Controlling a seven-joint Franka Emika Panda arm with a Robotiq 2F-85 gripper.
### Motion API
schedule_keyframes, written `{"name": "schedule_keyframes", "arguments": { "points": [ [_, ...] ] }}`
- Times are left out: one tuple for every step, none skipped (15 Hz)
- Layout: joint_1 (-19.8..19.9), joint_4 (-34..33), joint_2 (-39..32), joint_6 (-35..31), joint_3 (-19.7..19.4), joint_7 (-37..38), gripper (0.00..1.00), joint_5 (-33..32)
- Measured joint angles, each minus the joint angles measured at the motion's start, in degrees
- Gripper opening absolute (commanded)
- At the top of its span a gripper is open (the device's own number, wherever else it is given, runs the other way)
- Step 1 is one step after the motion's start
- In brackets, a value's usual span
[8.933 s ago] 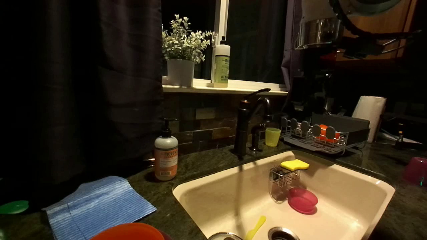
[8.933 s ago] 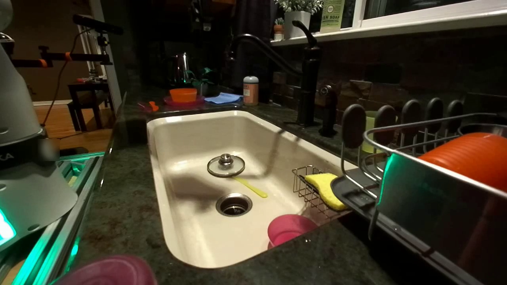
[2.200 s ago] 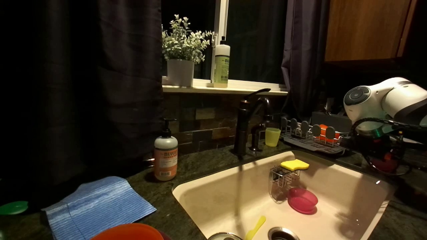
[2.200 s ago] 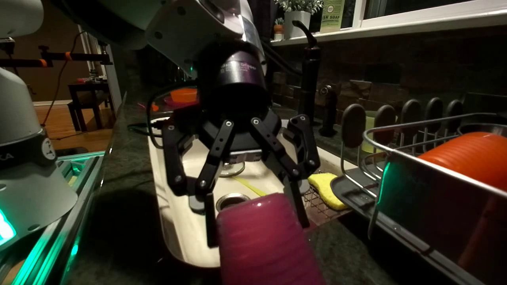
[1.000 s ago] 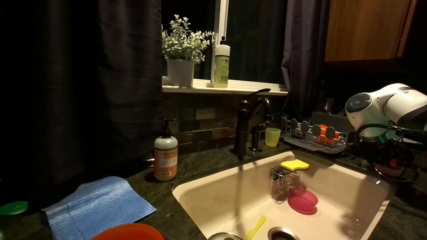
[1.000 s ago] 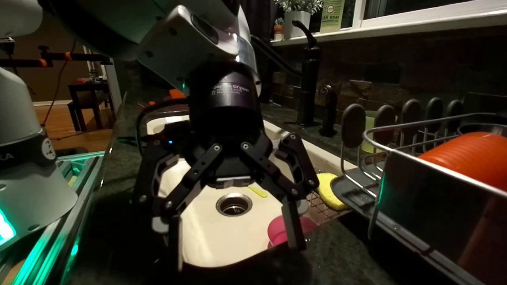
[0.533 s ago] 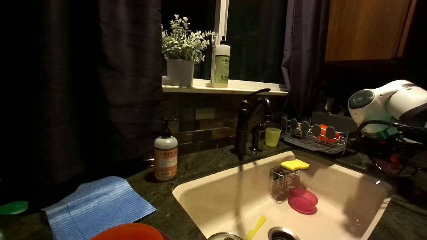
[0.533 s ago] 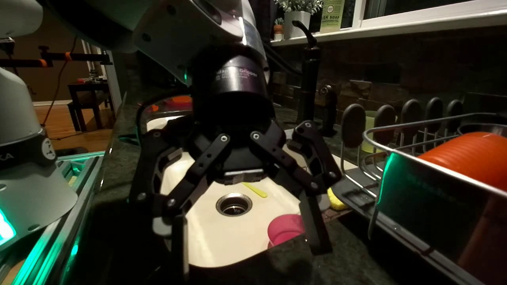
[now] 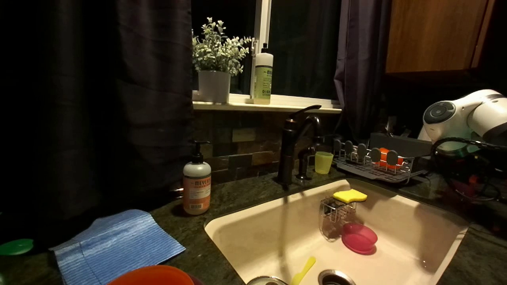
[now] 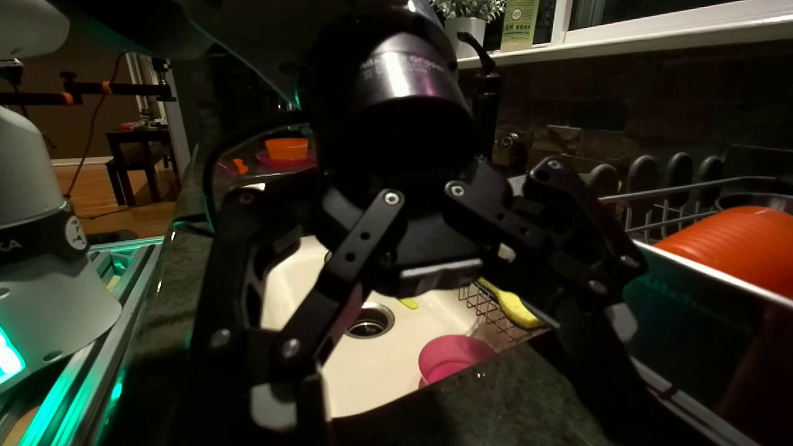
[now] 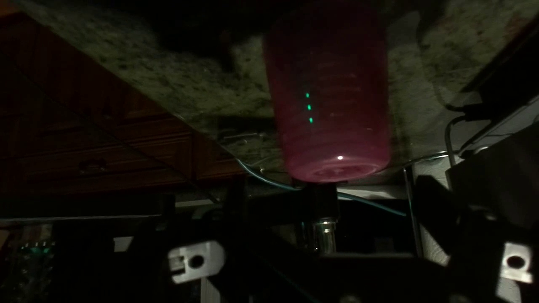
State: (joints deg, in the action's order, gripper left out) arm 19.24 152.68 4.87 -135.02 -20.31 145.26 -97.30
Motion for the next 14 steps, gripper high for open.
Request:
{"name": "schedule_keyframes", "arguments": {
  "points": [
    [0.0,-0.4,-0.2,-0.7,-0.1,0.0,1.00,-0.2],
    [0.0,-0.8,-0.4,-1.5,-0.1,0.0,1.00,-0.4],
    [-0.1,-1.2,-0.7,-2.4,-0.1,0.0,1.00,-0.5],
    [-0.1,-1.5,-1.1,-3.2,-0.1,0.0,1.00,-0.6],
    [-0.1,-1.7,-1.5,-3.9,-0.1,0.0,1.00,-0.7],
    [-0.1,-2.0,-2.0,-4.5,-0.1,0.0,1.00,-0.8],
    [0.0,-2.3,-2.5,-4.9,-0.1,0.0,1.00,-0.9],
    [0.0,-2.5,-3.0,-5.2,-0.1,0.0,1.00,-0.9],
    [0.0,-2.7,-3.6,-5.3,-0.1,0.0,1.00,-0.9],
    [0.0,-2.8,-4.1,-5.3,-0.1,0.0,1.00,-0.9],
    [0.0,-2.9,-4.5,-5.3,-0.1,0.0,1.00,-0.9],
    [0.0,-3.0,-4.9,-5.3,-0.1,-0.1,0.91,-0.9],
    [0.0,-3.1,-5.2,-5.3,-0.1,-0.1,0.74,-0.9],
    [0.1,-3.1,-5.5,-5.3,-0.1,-0.4,0.66,-0.9]
  ]
}}
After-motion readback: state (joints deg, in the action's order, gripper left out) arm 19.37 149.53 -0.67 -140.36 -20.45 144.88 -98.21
